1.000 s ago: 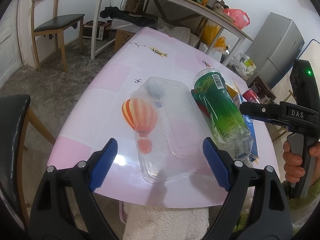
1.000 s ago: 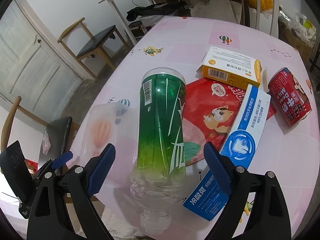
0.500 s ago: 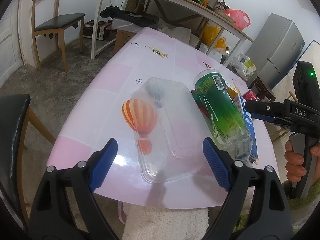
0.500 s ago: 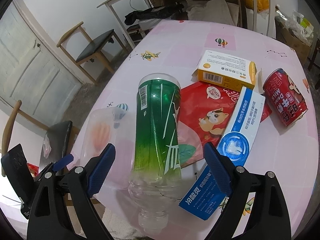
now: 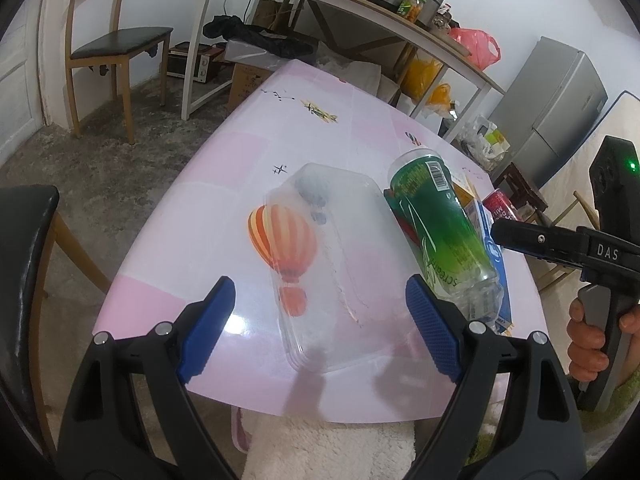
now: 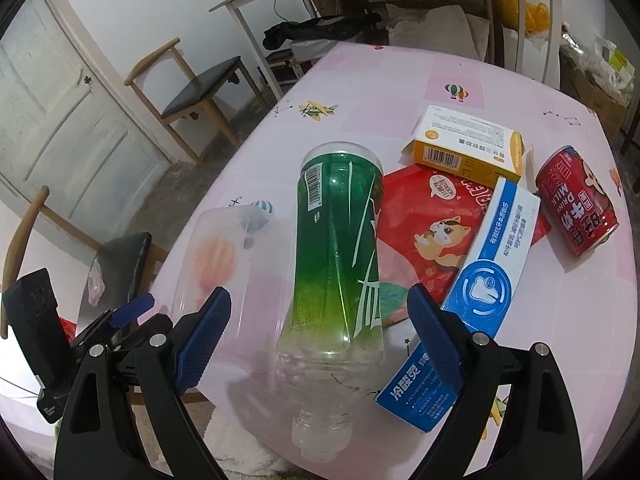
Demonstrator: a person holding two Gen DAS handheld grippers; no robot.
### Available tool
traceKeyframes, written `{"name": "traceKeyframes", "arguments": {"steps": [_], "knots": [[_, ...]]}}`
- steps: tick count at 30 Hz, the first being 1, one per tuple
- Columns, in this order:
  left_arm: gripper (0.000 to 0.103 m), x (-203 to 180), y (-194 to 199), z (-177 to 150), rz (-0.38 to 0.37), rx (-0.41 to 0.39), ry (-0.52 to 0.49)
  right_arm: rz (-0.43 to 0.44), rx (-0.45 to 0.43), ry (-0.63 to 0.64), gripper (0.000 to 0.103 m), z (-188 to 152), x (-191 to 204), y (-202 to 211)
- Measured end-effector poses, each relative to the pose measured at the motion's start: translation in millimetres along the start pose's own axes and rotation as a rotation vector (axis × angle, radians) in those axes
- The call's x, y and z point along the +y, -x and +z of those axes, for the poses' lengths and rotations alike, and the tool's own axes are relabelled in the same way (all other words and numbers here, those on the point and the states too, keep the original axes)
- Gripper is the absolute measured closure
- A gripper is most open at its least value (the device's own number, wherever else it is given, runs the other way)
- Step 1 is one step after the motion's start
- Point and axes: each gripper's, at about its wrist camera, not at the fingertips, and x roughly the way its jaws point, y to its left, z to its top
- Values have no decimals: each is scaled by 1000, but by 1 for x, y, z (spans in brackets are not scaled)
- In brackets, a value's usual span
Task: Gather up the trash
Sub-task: 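Move the left gripper over the clear plastic box on the table, then close the left gripper on the clear box while the right tool moves to the red can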
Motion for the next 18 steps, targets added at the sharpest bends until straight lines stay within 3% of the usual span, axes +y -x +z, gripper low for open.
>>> {"name": "traceKeyframes", "arguments": {"steps": [9, 13, 18], "knots": [[20, -1, -2, -1, 3, -1, -9, 83, -41, -18, 16, 3, 5, 11], [23, -3, 1, -2, -33, -15, -17, 144, -30, 8, 16, 9, 19, 8], [23, -15, -6, 8, -59, 36, -41, 156, -42, 9, 16, 14, 24, 11]]}}
